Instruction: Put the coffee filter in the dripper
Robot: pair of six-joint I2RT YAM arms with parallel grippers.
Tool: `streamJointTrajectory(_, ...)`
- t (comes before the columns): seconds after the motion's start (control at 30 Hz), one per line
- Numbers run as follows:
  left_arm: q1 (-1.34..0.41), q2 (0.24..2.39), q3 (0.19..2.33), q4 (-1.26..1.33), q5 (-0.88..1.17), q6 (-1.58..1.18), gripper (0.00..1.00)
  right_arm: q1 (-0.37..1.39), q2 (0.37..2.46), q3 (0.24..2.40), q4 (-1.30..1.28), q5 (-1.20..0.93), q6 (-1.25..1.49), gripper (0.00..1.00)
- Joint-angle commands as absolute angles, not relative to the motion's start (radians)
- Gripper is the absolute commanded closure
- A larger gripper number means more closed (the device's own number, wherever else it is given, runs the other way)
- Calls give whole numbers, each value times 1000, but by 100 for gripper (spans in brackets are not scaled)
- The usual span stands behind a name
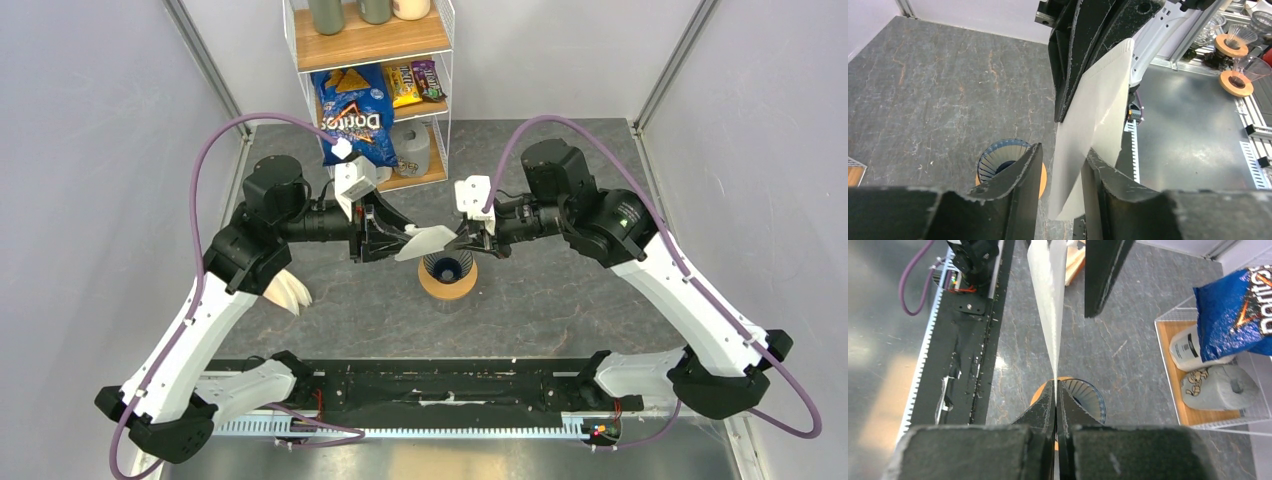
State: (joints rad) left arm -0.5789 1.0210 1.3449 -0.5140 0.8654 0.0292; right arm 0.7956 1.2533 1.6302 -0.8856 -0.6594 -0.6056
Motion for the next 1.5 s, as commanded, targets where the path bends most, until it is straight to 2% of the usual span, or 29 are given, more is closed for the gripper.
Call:
streamJointTrajectory(0.0,-586,1022,1350,-507,904,99,57,793,1276,1696,-892,-752,-564,100)
streamJointTrajectory(0.2,-622,1036,1338,-516,880,130,56,794,1303,1724,-903,-786,-548,100)
streamJointTrajectory(0.43,-678,1070,1344,-507,833,127,58,794,1334,1744,-904,-798,-542,100)
streamJointTrajectory(0.47,-686,1073,1343,-505,815,123,63,794,1338,1749,-903,-797,-541,100)
streamJointTrajectory(0.53,-689,1079,1342,-501,780,96,81,793,1337,1754,-906,-788,-541,100)
streamJointTrajectory(0.6,-687,1082,1348,-506,734,60,97,793,1327,1748,-909,-756,-542,89)
streamJointTrajectory(0.73,-642,1073,1339,-474,769,-78,98,789,1276,1706,-913,-648,-568,48)
streamJointTrajectory(0.77,-629,1069,1328,-453,799,-121,98,787,1265,1693,-913,-624,-584,40)
streamJointTrajectory(0.83,-603,1059,1301,-398,845,-225,98,787,1243,1663,-904,-583,-620,17)
streamJointTrajectory(0.9,-593,1055,1275,-346,870,-312,98,787,1235,1644,-862,-544,-636,10)
streamJointTrajectory(1.0,-580,1063,1249,-266,892,-427,98,791,1242,1629,-789,-487,-658,10)
streamJointTrajectory(1.07,-577,1072,1246,-228,922,-469,98,794,1261,1637,-778,-473,-676,17)
streamJointTrajectory(1.23,-576,1065,1249,-244,962,-408,98,793,1262,1643,-786,-529,-684,54)
streamJointTrajectory(1.33,-577,1055,1251,-293,953,-330,98,795,1252,1637,-799,-564,-676,67)
streamJointTrajectory(1.47,-578,1050,1251,-324,935,-262,98,794,1256,1660,-834,-627,-668,74)
